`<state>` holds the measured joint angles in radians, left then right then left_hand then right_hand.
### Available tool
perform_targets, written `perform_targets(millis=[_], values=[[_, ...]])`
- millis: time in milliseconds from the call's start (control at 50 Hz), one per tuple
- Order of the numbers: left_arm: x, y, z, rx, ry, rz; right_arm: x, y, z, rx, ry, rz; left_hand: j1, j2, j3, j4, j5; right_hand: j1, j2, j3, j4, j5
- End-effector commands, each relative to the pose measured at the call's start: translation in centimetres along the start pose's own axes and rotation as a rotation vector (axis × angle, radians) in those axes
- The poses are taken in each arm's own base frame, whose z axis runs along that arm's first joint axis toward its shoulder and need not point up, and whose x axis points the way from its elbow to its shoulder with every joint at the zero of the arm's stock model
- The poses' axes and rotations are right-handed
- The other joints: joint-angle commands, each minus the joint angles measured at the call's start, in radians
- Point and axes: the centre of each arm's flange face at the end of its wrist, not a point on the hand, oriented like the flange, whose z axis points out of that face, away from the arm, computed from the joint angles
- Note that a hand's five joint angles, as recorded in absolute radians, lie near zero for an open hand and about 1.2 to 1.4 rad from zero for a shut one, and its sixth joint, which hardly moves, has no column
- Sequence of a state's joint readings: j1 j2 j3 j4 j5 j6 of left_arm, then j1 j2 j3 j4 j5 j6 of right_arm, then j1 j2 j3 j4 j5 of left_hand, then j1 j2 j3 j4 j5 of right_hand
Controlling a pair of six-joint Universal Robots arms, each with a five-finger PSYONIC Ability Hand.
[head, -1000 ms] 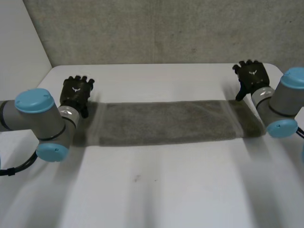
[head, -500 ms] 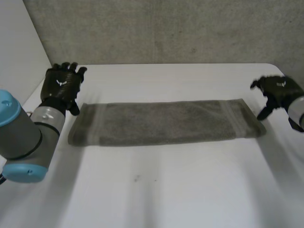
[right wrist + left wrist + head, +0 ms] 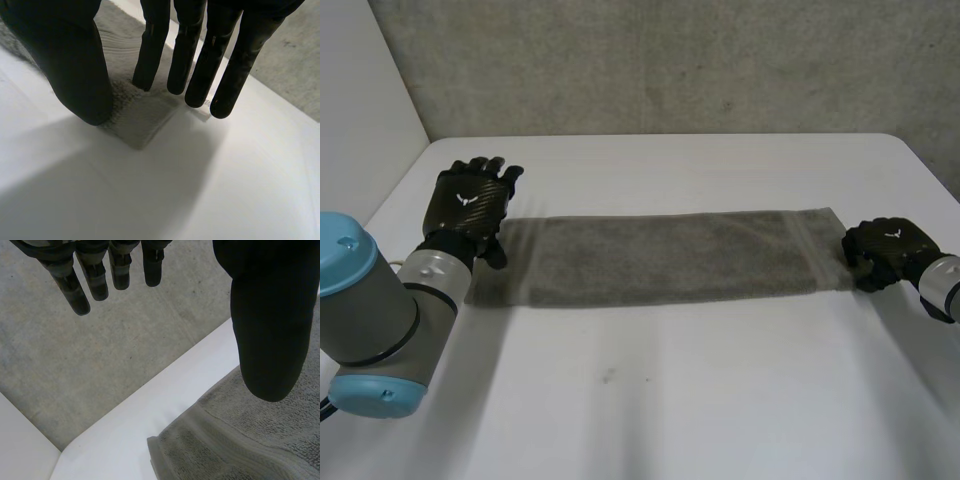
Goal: Fold the towel.
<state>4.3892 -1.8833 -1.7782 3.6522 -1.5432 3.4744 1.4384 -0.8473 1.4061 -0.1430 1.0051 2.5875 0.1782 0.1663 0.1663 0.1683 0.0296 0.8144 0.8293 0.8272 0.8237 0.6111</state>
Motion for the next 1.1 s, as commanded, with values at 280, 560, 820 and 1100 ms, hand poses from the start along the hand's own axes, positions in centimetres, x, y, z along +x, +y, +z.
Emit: perform_targets(millis=[280,560,820,1100], values=[[-0.1,0.1,0.0,-0.005,-0.004,0.0,0.1,0.9,1.3,0.014,0.014,-0.016,-0.004,0.008,0.008,0.006,-0.03,0.582,0.567,0.569,0.573,0.611],[0.0,0.2,-0.3,-0.015,0.003,0.001,12.3,0.6,-2.8,-0.048,0.395,-0.12,-0.004,0.008,0.008,0.006,-0.03,0.582,0.567,0.569,0.573,0.611],[-0.4,-1.1,-0.6,-0.002,-0.002,-0.011,4.2,-11.1,-1.3,0.232,0.274,-0.231,-0.004,0.008,0.008,0.006,-0.03,0.582,0.567,0.569,0.573,0.611],[-0.1,-1.9,-1.1,0.01,0.007,-0.044,-24.0,-13.4,-2.3,0.454,-0.334,-0.326,-0.004,0.008,0.008,0.006,-0.03,0.582,0.567,0.569,0.573,0.611]])
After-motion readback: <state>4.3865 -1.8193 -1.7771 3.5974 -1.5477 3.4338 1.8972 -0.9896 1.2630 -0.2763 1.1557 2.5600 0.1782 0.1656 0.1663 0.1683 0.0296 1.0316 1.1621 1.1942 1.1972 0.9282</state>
